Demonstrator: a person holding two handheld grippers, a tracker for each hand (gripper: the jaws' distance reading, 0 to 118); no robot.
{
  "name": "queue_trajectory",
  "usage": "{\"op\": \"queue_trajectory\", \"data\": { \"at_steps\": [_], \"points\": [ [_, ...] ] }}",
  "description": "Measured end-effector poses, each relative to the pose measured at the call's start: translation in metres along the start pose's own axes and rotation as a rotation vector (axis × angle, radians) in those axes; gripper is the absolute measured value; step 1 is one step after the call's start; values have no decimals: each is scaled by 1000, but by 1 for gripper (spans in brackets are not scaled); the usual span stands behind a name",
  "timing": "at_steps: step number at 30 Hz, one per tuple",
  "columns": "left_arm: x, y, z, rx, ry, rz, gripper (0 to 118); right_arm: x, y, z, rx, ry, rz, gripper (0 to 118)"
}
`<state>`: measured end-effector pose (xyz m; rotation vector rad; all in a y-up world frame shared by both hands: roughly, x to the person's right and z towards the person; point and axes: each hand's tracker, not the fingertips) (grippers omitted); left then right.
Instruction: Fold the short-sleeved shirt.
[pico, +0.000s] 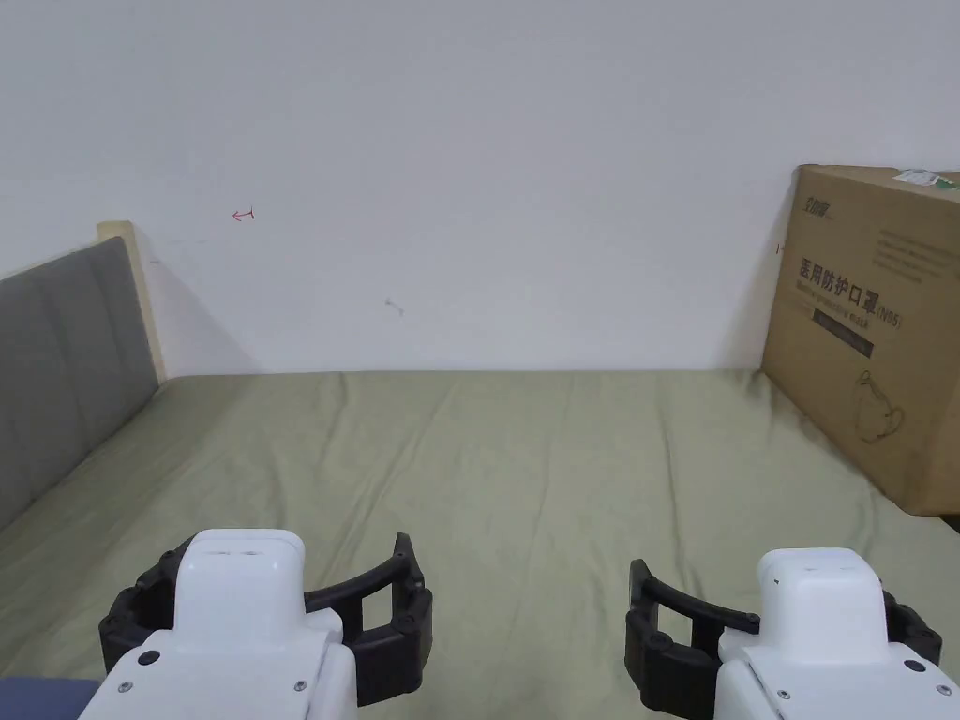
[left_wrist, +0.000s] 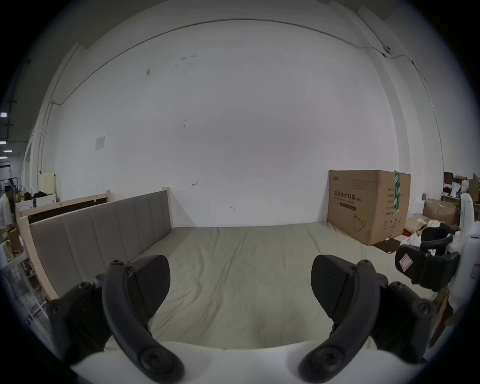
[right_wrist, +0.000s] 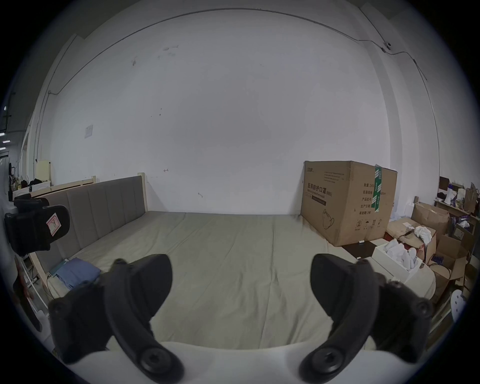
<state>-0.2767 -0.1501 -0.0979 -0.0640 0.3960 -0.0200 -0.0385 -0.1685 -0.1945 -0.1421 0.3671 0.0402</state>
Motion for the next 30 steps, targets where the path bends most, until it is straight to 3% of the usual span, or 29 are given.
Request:
{"op": "queue_trajectory", "data": {
  "at_steps": [2,10,15,24,30],
  "points": [
    [2,2,0,-8,6,-3,112,0,1,-1,-2,-7,8,116],
    [-2,12,-7,-67,-67,74,111,3,1,-4,9,-22,-12,117],
    [8,15,-11,-64,23,-45,111,4,2,-7,7,-29,-9,118],
    [20,10,-21,-100,27,-78,111,6,3,-12,-16,-9,-40,118],
    [28,4,-24,-101,129,-83,111,6,3,-15,-21,-18,-25,118]
  ]
}}
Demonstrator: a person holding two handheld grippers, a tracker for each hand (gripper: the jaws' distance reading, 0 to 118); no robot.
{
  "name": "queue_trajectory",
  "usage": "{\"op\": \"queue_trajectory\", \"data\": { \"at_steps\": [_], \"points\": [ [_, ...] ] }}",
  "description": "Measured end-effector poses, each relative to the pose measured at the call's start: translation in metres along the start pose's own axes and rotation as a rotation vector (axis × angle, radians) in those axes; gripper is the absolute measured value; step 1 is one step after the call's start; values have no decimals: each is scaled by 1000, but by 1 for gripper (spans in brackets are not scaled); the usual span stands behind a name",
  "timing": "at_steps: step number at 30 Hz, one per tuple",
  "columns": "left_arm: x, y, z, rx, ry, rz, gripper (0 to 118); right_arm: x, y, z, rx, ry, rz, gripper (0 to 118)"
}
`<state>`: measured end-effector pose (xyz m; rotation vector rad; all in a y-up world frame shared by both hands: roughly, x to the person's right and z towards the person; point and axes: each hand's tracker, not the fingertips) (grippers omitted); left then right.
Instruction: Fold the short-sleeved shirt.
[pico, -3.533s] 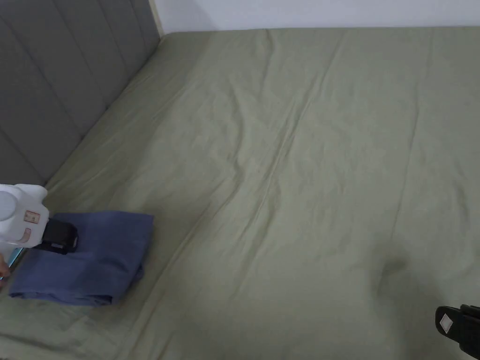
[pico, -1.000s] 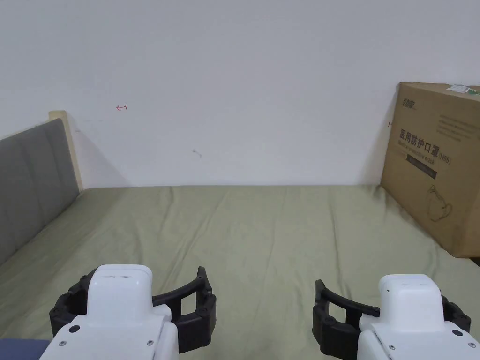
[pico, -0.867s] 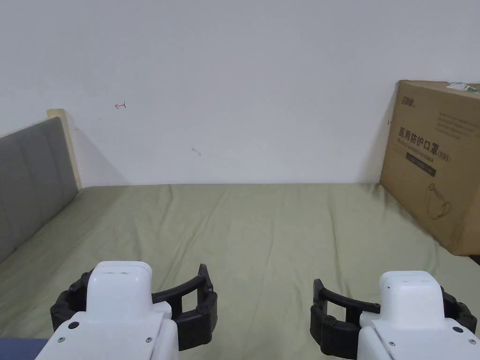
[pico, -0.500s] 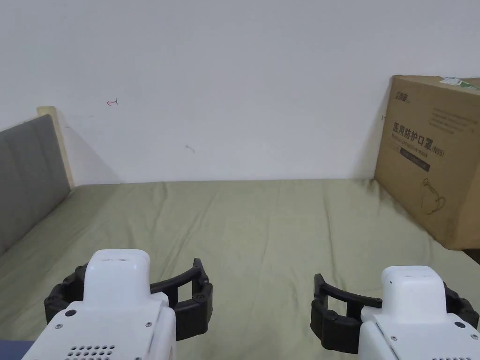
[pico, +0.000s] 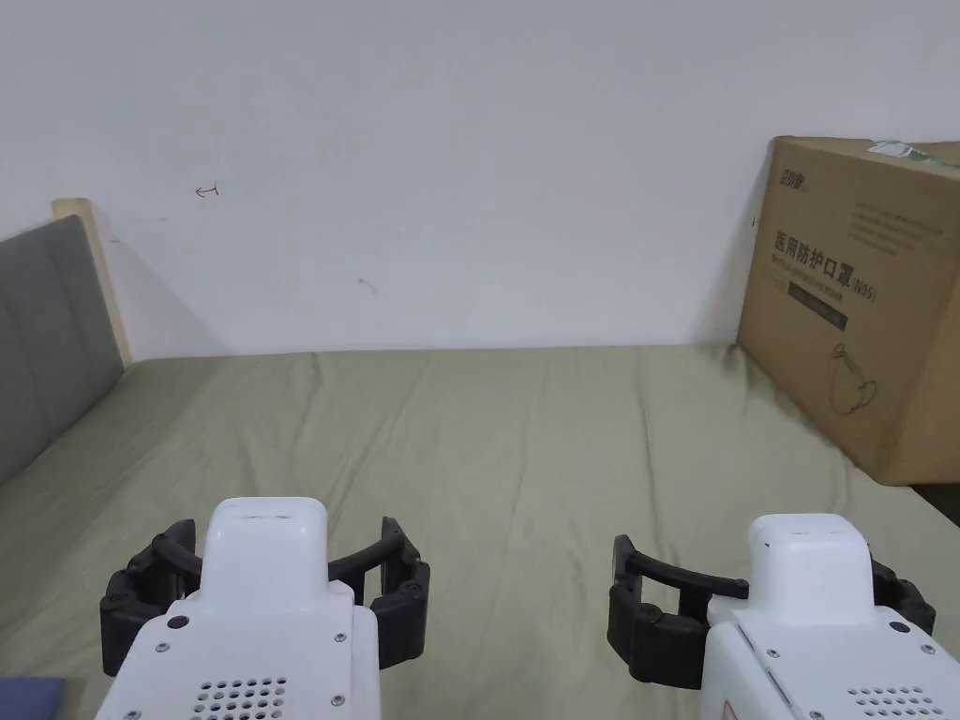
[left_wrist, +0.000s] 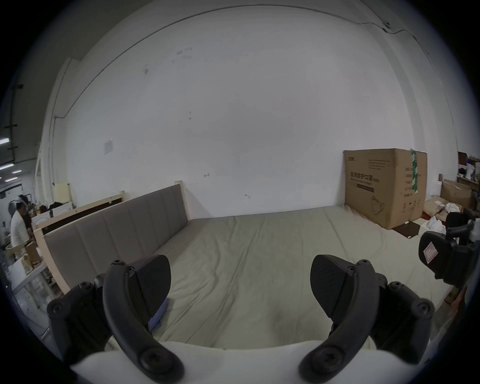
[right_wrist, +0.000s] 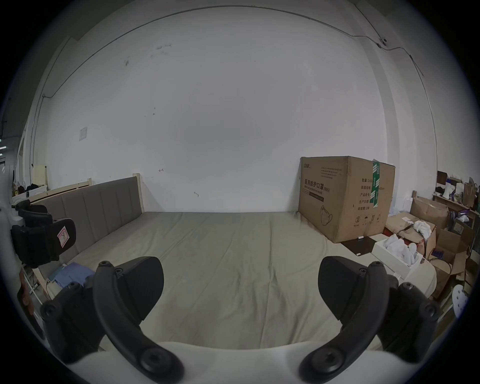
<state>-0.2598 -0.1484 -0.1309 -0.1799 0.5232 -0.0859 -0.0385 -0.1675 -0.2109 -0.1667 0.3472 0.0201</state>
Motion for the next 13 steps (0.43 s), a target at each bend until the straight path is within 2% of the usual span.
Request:
{"op": "queue_trajectory", "data": {
  "at_steps": [6,13],
  "points": [
    [-5,2,-3,-40,-58,36,111,-1,-3,-2,-11,-3,17,118],
    [-3,2,0,-11,-77,6,111,-1,-3,-4,-15,-2,9,118]
  ]
}}
